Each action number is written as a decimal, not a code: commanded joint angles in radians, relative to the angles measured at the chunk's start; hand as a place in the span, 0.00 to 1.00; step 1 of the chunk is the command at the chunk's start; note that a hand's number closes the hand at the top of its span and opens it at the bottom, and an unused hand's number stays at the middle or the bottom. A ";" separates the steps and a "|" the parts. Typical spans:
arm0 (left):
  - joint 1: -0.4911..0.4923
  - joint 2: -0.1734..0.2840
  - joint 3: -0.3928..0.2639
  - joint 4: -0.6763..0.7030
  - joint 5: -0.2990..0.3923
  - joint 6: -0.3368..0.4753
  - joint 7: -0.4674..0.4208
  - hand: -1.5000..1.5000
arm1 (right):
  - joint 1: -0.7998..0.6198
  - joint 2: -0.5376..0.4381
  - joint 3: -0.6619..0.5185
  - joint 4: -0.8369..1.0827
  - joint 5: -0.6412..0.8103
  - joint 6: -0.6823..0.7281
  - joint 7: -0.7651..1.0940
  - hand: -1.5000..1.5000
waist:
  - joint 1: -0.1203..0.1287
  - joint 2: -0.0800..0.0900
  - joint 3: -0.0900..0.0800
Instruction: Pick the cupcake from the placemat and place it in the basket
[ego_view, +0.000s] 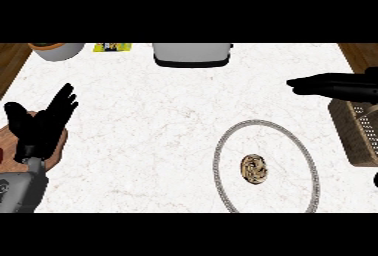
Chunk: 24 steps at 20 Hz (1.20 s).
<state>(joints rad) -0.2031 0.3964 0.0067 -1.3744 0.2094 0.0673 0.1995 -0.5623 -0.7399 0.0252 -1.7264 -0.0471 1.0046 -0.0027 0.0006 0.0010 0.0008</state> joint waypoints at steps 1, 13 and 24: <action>-0.022 -0.026 -0.001 -0.021 0.002 0.005 0.046 0.50 | 0.117 0.011 -0.071 0.011 0.110 0.012 -0.205 0.00 | 0.000 0.001 0.001; 0.024 -0.037 0.028 -0.006 -0.027 -0.041 -0.014 0.50 | 0.241 0.212 0.162 0.182 0.480 -0.344 -0.491 0.00 | 0.008 0.001 0.000; 0.020 -0.088 0.033 -0.016 -0.090 -0.022 -0.016 0.50 | 0.179 0.374 0.281 0.381 0.670 -0.434 -0.480 0.00 | 0.006 -0.001 -0.001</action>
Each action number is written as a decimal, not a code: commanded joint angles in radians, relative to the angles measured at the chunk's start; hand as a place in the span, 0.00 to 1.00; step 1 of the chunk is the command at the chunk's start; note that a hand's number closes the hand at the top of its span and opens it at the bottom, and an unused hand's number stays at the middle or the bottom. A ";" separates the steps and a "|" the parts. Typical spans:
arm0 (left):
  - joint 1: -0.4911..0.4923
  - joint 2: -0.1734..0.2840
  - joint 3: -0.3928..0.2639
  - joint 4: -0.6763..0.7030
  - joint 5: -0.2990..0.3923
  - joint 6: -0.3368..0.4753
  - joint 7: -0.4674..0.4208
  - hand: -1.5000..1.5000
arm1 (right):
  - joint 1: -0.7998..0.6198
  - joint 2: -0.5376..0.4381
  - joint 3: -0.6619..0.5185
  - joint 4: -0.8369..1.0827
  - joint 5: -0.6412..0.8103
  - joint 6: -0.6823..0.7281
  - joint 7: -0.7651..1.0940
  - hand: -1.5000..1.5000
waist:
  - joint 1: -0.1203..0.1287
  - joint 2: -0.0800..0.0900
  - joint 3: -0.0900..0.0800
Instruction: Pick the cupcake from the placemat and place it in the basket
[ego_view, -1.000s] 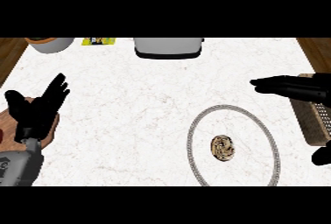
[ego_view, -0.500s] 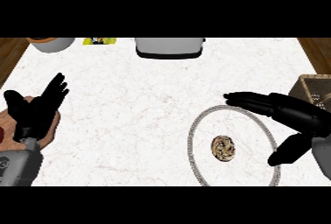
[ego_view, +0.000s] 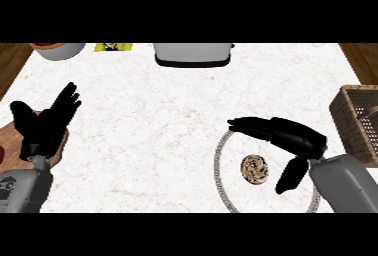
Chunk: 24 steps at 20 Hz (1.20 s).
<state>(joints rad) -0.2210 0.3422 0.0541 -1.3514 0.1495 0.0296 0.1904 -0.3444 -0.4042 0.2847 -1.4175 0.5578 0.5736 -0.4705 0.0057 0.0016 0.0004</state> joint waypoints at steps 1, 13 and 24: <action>-0.033 0.022 0.041 0.000 0.015 -0.023 0.059 0.50 | -0.006 0.021 0.037 0.070 0.095 -0.020 -0.034 0.00 | -0.002 -0.001 0.000; -0.028 -0.021 0.078 0.052 -0.025 -0.064 -0.006 0.50 | -0.026 0.014 -0.022 0.199 0.206 -0.043 -0.209 0.00 | -0.005 -0.001 0.000; -0.017 -0.056 0.073 0.062 -0.071 -0.047 -0.025 0.50 | 0.037 0.001 0.036 0.165 0.197 -0.050 -0.268 0.00 | -0.009 -0.001 -0.001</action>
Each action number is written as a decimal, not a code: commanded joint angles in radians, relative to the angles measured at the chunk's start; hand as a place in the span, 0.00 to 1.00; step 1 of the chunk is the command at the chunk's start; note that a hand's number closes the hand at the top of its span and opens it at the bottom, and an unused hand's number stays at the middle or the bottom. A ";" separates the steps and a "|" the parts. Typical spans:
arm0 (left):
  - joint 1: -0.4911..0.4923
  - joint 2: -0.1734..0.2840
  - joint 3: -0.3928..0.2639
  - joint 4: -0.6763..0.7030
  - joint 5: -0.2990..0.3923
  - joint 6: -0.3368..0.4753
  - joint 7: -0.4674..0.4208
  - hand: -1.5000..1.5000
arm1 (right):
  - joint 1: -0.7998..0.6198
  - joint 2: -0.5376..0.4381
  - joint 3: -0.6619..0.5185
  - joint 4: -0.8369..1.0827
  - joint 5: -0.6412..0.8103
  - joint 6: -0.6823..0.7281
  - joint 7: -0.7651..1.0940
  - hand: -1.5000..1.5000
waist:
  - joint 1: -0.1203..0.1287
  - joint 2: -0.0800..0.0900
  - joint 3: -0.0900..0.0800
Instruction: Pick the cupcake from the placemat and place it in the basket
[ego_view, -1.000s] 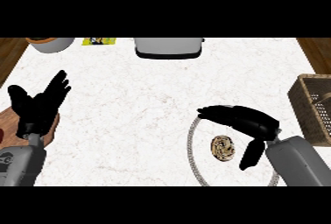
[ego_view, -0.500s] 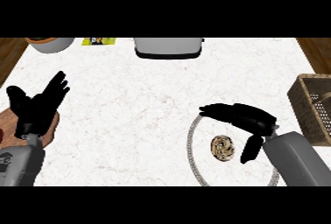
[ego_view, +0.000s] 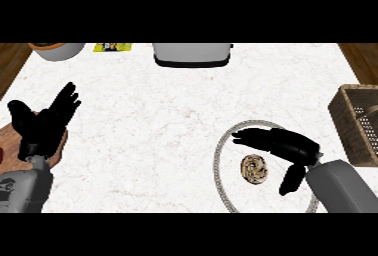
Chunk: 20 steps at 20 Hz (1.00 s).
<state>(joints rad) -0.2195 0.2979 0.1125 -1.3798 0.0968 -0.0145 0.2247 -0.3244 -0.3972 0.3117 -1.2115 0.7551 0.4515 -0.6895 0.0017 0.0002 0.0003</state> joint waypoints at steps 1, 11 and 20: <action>0.035 0.022 0.020 -0.089 0.020 -0.033 0.050 0.50 | 0.032 -0.037 -0.009 -0.061 0.001 0.077 -0.055 0.00 | 0.000 -0.002 0.000; 0.024 -0.018 0.031 -0.060 -0.023 -0.033 0.035 0.50 | -0.026 0.082 -0.010 0.074 0.141 -0.038 -0.028 0.00 | 0.002 0.000 0.000; 0.003 -0.029 0.049 -0.014 -0.039 -0.035 -0.004 0.50 | 0.024 0.100 0.048 0.149 0.299 -0.230 -0.119 1.00 | 0.001 0.000 0.000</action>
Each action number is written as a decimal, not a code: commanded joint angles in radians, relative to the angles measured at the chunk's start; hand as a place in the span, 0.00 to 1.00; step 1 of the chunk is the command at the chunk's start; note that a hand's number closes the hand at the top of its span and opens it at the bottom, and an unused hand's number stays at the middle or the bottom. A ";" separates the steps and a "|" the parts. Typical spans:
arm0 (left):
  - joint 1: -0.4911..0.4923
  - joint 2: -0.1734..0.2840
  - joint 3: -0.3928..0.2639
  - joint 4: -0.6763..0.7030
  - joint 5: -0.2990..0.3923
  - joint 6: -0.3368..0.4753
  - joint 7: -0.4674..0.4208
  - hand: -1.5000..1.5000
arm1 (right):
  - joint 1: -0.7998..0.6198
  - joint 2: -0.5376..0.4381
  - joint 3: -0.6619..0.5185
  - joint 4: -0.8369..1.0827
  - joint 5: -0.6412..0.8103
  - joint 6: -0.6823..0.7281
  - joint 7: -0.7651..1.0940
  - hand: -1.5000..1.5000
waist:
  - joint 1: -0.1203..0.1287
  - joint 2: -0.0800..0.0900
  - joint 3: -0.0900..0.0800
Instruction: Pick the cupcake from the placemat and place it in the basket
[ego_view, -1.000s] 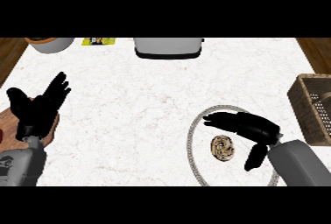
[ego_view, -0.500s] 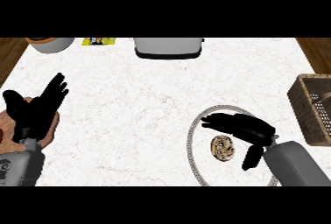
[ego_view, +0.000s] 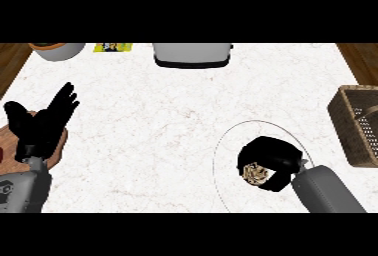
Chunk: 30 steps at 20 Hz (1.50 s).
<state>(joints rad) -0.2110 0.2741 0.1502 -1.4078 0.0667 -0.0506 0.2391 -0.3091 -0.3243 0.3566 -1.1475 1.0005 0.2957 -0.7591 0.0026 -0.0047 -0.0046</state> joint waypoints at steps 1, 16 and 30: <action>0.006 -0.041 -0.029 -0.056 -0.031 0.039 0.050 0.50 | -0.001 0.017 -0.007 -0.070 0.024 0.082 0.031 1.00 | -0.002 0.004 0.005; 0.100 0.031 0.085 -0.011 0.017 0.003 -0.019 0.50 | 0.825 -0.065 -0.018 -0.723 0.029 -0.054 0.326 1.00 | -0.124 -0.024 -0.001; 0.079 0.016 0.066 -0.021 0.015 0.004 -0.001 0.50 | 1.444 0.000 0.056 -1.517 -0.319 -0.093 0.264 1.00 | -0.093 -0.008 0.000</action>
<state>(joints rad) -0.1180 0.2970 0.2216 -1.4291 0.0850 -0.0565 0.2239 0.9778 -0.3004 0.4310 -2.3446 0.7515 0.2007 -0.5351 -0.0927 -0.0164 -0.0037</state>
